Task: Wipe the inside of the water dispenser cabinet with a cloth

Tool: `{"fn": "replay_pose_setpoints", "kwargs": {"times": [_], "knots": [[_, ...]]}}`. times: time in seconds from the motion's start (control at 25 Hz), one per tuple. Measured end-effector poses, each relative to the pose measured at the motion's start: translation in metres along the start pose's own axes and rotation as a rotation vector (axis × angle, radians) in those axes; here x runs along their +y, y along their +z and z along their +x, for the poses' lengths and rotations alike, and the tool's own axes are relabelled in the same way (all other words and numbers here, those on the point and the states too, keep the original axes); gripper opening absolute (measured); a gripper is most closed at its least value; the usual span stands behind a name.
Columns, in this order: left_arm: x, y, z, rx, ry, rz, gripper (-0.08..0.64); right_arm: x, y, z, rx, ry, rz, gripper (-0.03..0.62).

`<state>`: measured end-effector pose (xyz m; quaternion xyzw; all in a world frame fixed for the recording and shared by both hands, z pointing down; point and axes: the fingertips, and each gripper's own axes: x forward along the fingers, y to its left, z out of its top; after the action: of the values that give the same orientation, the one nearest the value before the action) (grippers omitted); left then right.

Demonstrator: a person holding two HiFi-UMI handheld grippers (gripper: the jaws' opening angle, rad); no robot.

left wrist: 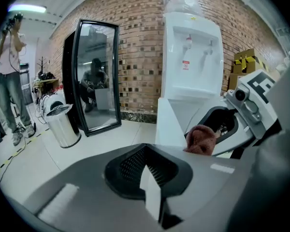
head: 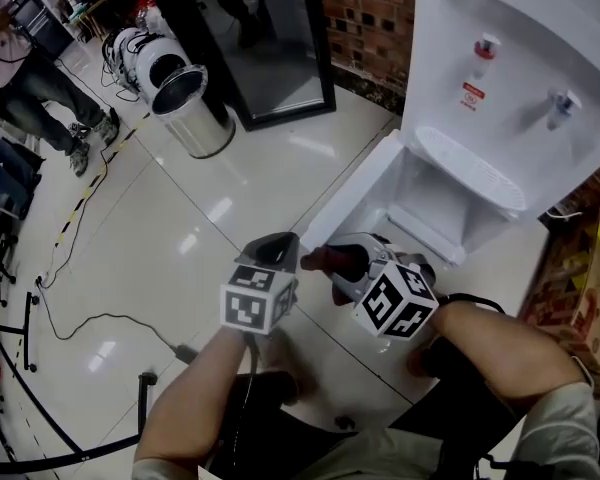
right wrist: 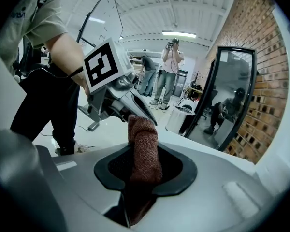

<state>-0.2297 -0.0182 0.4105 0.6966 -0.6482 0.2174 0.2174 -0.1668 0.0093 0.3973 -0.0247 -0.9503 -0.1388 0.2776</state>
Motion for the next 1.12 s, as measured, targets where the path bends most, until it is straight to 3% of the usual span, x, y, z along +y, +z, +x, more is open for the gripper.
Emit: {"fn": "replay_pose_setpoints", "kwargs": {"times": [0.6,0.88,1.12], "knots": [[0.027,0.004,0.008,0.010,0.079,-0.109,0.000,-0.032,-0.010,0.021,-0.019,-0.006,0.042,0.112],[0.038,0.005,0.009,0.013,0.112,-0.112,0.000,-0.057,-0.020,0.025,-0.003,-0.058,0.190,0.112],[0.041,0.005,0.009,0.013,0.123,-0.115,0.000,-0.106,-0.056,0.018,0.044,-0.199,0.317,0.112]]}}
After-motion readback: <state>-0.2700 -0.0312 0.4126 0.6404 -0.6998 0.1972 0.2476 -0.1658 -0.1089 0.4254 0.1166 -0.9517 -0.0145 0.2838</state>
